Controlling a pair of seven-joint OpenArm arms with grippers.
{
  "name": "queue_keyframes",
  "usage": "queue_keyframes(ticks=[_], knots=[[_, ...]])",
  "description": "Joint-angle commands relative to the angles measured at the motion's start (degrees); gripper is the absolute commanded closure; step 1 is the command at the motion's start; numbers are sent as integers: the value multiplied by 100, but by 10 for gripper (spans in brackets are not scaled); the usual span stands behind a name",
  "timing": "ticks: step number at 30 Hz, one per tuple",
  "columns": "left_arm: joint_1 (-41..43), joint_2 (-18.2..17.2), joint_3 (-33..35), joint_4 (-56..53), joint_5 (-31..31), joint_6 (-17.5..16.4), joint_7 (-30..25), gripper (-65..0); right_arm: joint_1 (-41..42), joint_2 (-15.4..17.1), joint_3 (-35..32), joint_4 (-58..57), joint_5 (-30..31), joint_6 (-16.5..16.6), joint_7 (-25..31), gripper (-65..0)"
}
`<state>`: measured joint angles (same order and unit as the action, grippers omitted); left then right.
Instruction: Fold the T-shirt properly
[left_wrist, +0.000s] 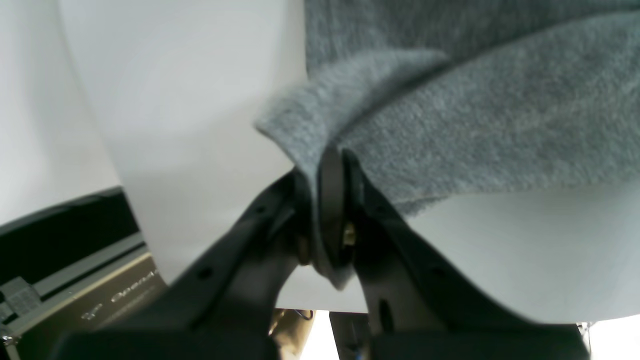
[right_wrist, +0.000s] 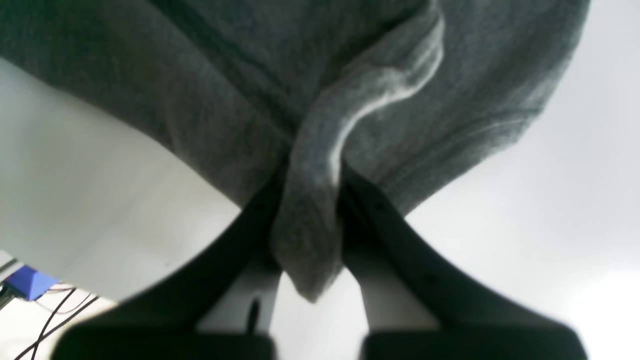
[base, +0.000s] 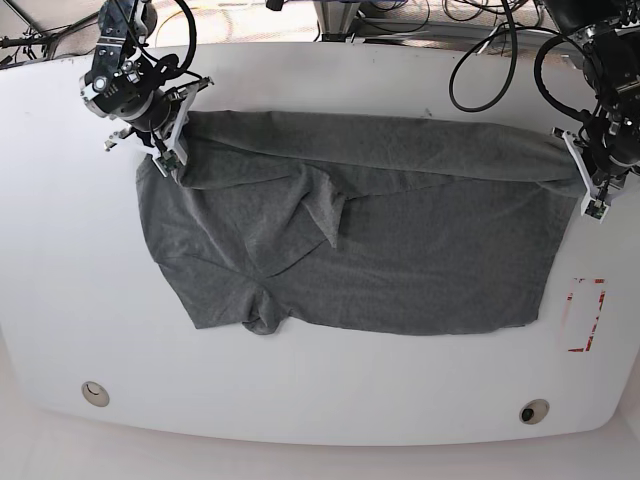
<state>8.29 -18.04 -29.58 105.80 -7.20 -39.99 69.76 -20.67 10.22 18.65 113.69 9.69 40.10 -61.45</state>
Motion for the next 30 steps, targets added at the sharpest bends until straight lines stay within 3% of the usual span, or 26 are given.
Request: queue_keyframes(ticks=[1, 5, 12, 30], knots=[[-69, -301, -26, -140, -14, -1, -35, 0, -83, 73, 29, 90, 28, -10, 92, 0], [-78, -372, -17, -448, -14, -1, -123, 0, -197, 73, 29, 90, 28, -10, 92, 0], [-34, -451, -17, -782, 4, -1, -756, 0, -329, 73, 275, -6, 90, -10, 92, -2], [-236, -556, 185, -1081, -14, -1, -791, 0, -329, 73, 249, -15, 90, -10, 101, -2]])
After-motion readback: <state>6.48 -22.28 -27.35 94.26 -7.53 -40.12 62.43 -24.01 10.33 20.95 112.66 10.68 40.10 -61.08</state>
